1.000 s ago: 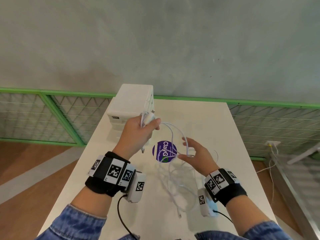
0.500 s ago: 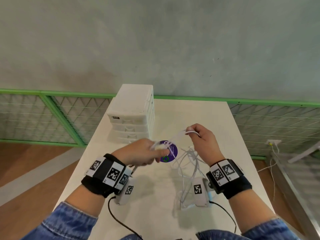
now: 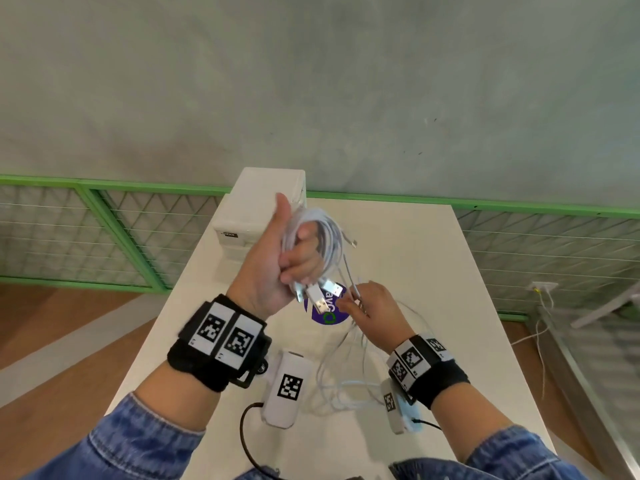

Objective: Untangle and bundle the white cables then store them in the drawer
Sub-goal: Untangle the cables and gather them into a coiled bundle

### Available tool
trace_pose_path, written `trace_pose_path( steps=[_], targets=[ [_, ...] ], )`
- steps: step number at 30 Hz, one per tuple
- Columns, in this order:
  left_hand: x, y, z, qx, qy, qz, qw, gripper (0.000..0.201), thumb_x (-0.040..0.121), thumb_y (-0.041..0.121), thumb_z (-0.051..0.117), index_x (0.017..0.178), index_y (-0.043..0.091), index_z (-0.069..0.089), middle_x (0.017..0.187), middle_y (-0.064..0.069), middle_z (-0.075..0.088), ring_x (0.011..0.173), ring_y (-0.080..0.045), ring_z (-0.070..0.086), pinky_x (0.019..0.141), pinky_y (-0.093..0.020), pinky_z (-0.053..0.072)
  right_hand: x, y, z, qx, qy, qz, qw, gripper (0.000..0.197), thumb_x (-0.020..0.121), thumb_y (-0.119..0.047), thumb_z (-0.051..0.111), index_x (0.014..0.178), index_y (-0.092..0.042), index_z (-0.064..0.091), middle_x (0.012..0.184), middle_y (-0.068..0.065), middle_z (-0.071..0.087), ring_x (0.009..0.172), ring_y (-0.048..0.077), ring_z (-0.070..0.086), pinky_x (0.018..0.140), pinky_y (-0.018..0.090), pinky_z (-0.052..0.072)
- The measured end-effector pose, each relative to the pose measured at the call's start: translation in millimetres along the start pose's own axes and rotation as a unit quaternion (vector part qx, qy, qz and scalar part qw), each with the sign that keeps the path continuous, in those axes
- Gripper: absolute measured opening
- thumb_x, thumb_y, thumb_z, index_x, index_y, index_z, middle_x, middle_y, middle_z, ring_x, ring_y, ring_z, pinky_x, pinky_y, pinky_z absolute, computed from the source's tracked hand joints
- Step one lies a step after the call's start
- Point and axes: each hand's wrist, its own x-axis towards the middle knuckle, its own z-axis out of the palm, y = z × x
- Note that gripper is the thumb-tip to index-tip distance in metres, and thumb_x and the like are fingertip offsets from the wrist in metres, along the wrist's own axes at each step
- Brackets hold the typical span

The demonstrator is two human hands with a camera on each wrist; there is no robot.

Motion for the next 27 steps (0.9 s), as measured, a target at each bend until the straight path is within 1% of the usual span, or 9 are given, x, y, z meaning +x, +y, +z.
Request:
trace_pose_path(
  steps=[2,6,10,14,17,19,22,25,27],
  targets=[
    [3.9,4.3,2.6,-0.070,0.021,0.043,0.996,0.065,0.087,0.068,0.021,0.059,0.018,0.052,0.032,0.008,0.033,0.025,-0.001,0.029,0.035,-0.017,0.026,-4.0,7.7,2.6,-0.018,-0.011,0.010,1.000,0.032,0.085,-0.049,0.044,0.075,-0.019,0.054,0.076,-0.006,0.061,0.069,0.004,0.051,0.099,0.025,0.030],
    [13.0,10.0,9.3,-0.118,0.092,0.134,0.980,0.061,0.092,0.065,0.018,0.068,0.016,0.046,0.038,0.009,0.032,0.030,-0.003,0.029,0.038,-0.017,0.031,-9.0,6.4,4.3,-0.003,-0.026,0.010,1.000,0.010,0.084,-0.024,0.062,0.088,-0.017,0.056,0.090,0.000,0.060,0.073,0.009,0.052,0.069,0.021,0.039],
    [21.8,16.3,1.7,-0.106,0.220,0.239,0.940,0.045,0.097,0.053,0.029,0.076,0.017,0.045,0.052,0.006,0.040,0.044,-0.008,0.037,0.050,-0.020,0.036,-9.6,4.9,9.7,-0.040,-0.024,-0.057,0.997,0.021,0.077,-0.019,0.061,0.098,-0.013,0.061,0.096,0.002,0.063,0.085,0.020,0.057,0.076,0.030,0.044],
    [26.1,5.4,-12.7,0.066,0.328,0.330,0.883,0.032,0.102,0.037,0.033,0.078,0.017,0.044,0.054,0.006,0.045,0.048,-0.011,0.043,0.047,-0.023,0.037,-9.7,-15.3,5.6,-0.074,-0.024,-0.161,0.984,0.018,0.078,-0.018,0.059,0.090,-0.030,0.054,0.085,-0.004,0.062,0.082,0.016,0.056,0.074,0.029,0.042],
    [23.5,-8.5,-25.5,0.330,0.303,0.357,0.820,0.032,0.101,0.025,0.038,0.071,0.019,0.045,0.053,0.005,0.045,0.048,-0.014,0.042,0.048,-0.027,0.036,-9.5,-25.0,4.9,-0.074,-0.013,-0.194,0.978,0.013,0.084,-0.022,0.056,0.096,-0.026,0.059,0.081,-0.005,0.057,0.080,0.010,0.047,0.074,0.024,0.033],
    [23.1,-15.6,-40.0,0.516,0.243,0.298,0.766,0.028,0.100,0.027,0.041,0.076,0.014,0.048,0.057,0.002,0.045,0.048,-0.014,0.043,0.048,-0.024,0.036,-8.8,-25.4,1.9,-0.062,0.012,-0.196,0.979,0.016,0.087,-0.027,0.053,0.100,-0.023,0.060,0.085,-0.003,0.058,0.082,0.009,0.046,0.075,0.024,0.034],
    [21.6,-24.6,-54.0,0.689,0.148,0.097,0.703,0.042,0.098,0.037,0.041,0.067,0.009,0.047,0.055,-0.005,0.044,0.046,-0.017,0.044,0.051,-0.032,0.041,-7.3,-24.9,-9.3,-0.056,0.053,-0.193,0.978,0.017,0.089,-0.027,0.054,0.102,-0.020,0.062,0.089,-0.002,0.062,0.084,0.010,0.050,0.079,0.026,0.039],
    [15.0,-37.9,-52.7,0.685,0.052,-0.089,0.722,0.054,0.098,0.045,0.038,0.056,0.012,0.047,0.044,-0.001,0.047,0.037,-0.018,0.045,0.050,-0.039,0.046,-4.3,-22.5,-20.0,-0.054,0.092,-0.155,0.982,0.019,0.083,-0.022,0.061,0.101,-0.019,0.062,0.094,-0.004,0.065,0.090,0.008,0.051,0.086,0.026,0.038],
    [10.7,-43.5,-46.3,0.633,0.020,-0.177,0.754,0.057,0.095,0.057,0.035,0.068,0.009,0.051,0.047,0.000,0.053,0.038,-0.019,0.047,0.046,-0.034,0.044,-3.6,-19.2,-24.1,-0.048,0.106,-0.132,0.984,0.021,0.079,-0.020,0.062,0.100,-0.018,0.062,0.095,-0.006,0.063,0.091,0.004,0.049,0.088,0.026,0.037]
  ],
)
